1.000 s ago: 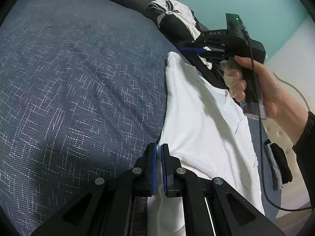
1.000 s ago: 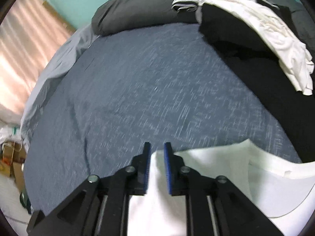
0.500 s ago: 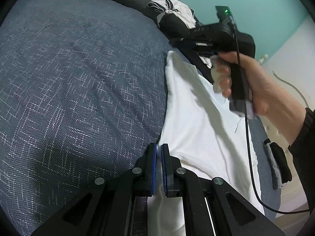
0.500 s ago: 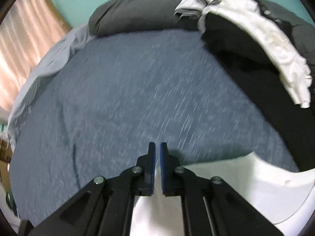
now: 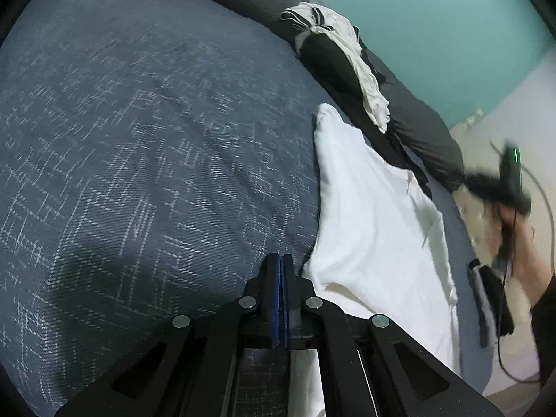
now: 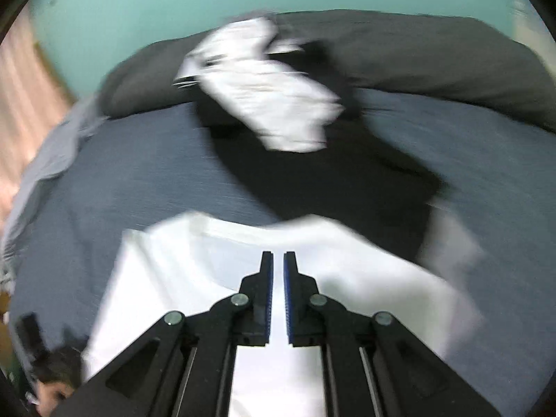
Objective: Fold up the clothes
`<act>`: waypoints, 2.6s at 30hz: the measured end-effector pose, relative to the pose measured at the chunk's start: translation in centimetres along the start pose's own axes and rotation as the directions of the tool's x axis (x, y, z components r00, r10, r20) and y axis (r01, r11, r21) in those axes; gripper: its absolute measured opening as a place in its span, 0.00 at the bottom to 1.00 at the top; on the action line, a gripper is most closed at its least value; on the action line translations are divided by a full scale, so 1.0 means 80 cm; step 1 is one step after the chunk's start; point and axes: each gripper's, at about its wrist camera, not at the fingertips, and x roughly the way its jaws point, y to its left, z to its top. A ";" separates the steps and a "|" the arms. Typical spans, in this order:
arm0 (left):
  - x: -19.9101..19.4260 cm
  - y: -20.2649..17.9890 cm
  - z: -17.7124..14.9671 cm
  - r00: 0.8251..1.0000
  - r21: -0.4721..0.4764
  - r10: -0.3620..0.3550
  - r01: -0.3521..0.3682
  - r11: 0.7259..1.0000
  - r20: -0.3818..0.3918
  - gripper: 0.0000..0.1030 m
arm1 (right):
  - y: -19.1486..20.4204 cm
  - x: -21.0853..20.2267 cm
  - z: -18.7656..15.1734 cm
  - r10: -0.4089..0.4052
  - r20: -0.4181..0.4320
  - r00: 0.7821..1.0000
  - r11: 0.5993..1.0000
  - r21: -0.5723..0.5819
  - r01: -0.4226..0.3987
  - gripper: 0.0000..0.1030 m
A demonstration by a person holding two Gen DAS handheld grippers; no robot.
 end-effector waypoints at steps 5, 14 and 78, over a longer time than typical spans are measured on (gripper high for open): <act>-0.001 -0.008 -0.002 1.000 0.024 0.017 -0.017 1.000 -0.001 0.00 | -0.101 -0.018 -0.056 -0.098 -0.053 0.994 0.989 0.103 0.103 0.20; 0.006 -0.002 -0.006 1.000 0.025 0.031 -0.030 0.999 -0.008 0.00 | -0.156 0.006 -0.130 -0.050 -0.112 0.992 0.980 0.188 0.071 0.21; -0.018 -0.015 -0.005 0.989 0.090 0.108 -0.099 0.991 -0.101 0.08 | -0.180 -0.168 -0.327 0.064 -0.086 0.994 0.932 0.360 -0.029 0.21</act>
